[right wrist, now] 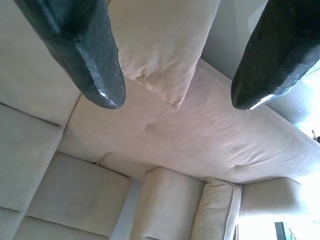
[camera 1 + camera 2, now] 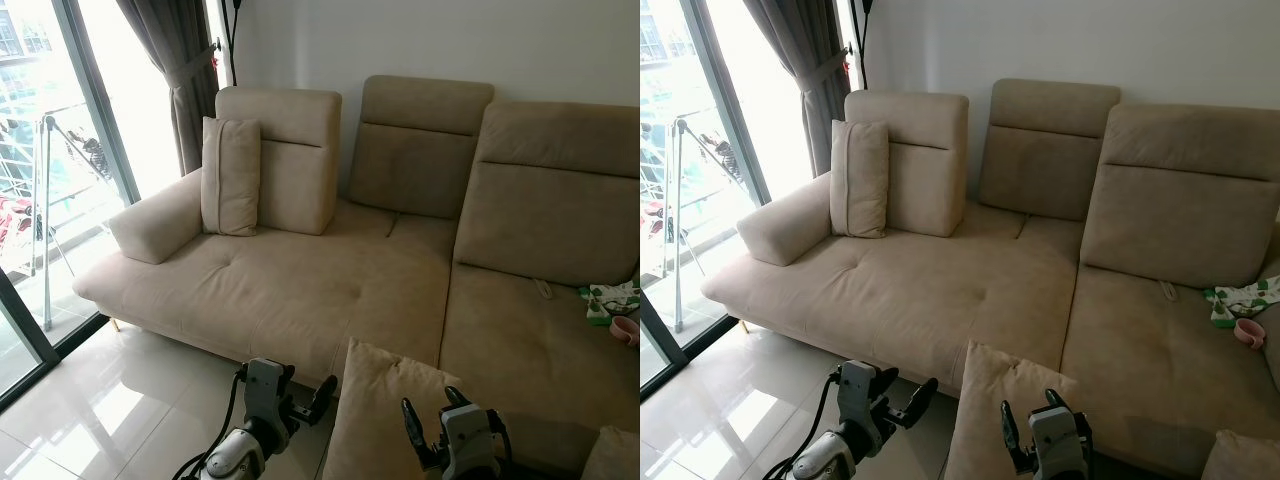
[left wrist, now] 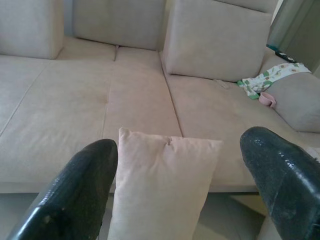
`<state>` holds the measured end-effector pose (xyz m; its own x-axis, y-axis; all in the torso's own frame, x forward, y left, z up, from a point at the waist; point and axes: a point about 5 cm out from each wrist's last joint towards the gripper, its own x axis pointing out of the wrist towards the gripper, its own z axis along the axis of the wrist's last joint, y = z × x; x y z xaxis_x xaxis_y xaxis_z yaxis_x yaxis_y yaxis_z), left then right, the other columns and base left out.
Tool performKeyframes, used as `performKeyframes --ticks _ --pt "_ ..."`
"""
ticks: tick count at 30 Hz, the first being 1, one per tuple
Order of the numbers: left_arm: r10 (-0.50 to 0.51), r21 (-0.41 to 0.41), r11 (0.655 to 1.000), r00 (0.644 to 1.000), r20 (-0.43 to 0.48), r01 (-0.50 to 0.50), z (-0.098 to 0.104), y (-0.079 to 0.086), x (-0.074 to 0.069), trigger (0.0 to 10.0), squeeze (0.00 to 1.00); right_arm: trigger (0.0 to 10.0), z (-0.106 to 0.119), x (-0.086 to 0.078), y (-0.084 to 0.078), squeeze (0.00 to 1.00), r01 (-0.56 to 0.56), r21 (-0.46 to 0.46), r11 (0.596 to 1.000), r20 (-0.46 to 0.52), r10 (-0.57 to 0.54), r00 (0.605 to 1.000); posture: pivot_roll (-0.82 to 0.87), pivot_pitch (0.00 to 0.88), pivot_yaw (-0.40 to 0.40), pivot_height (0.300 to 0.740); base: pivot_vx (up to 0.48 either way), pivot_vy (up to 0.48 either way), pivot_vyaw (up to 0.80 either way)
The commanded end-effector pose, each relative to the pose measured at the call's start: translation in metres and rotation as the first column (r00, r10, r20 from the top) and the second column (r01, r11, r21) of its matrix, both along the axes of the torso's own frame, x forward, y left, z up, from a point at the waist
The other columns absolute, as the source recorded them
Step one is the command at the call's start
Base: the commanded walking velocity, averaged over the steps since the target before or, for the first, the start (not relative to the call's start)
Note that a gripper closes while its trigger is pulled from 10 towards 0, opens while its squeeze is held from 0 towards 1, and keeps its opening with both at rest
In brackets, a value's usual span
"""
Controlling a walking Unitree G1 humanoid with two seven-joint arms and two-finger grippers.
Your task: Move the pillow to the sofa from floor
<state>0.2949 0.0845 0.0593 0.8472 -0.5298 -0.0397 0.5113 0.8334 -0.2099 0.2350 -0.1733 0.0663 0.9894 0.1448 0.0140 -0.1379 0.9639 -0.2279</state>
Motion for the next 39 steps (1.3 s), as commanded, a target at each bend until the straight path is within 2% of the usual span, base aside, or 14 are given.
performKeyframes --ticks 1,39 --pt "-0.008 0.012 1.0 1.0 -0.013 0.009 -0.0026 0.0015 -0.0017 10.0 0.0 10.0 -0.0035 -0.0019 0.0016 0.0 0.004 0.004 1.0 -0.006 -0.004 1.0 0.11 0.0 0.07 0.74 0.24 0.0 0.0" --pt "-0.024 0.019 1.0 1.0 -0.014 0.024 -0.0007 -0.0029 0.0008 10.0 0.0 10.0 -0.0036 0.0021 0.003 0.0 0.018 0.011 1.0 0.004 -0.018 1.0 0.09 0.0 0.084 0.74 0.276 0.0 0.0"
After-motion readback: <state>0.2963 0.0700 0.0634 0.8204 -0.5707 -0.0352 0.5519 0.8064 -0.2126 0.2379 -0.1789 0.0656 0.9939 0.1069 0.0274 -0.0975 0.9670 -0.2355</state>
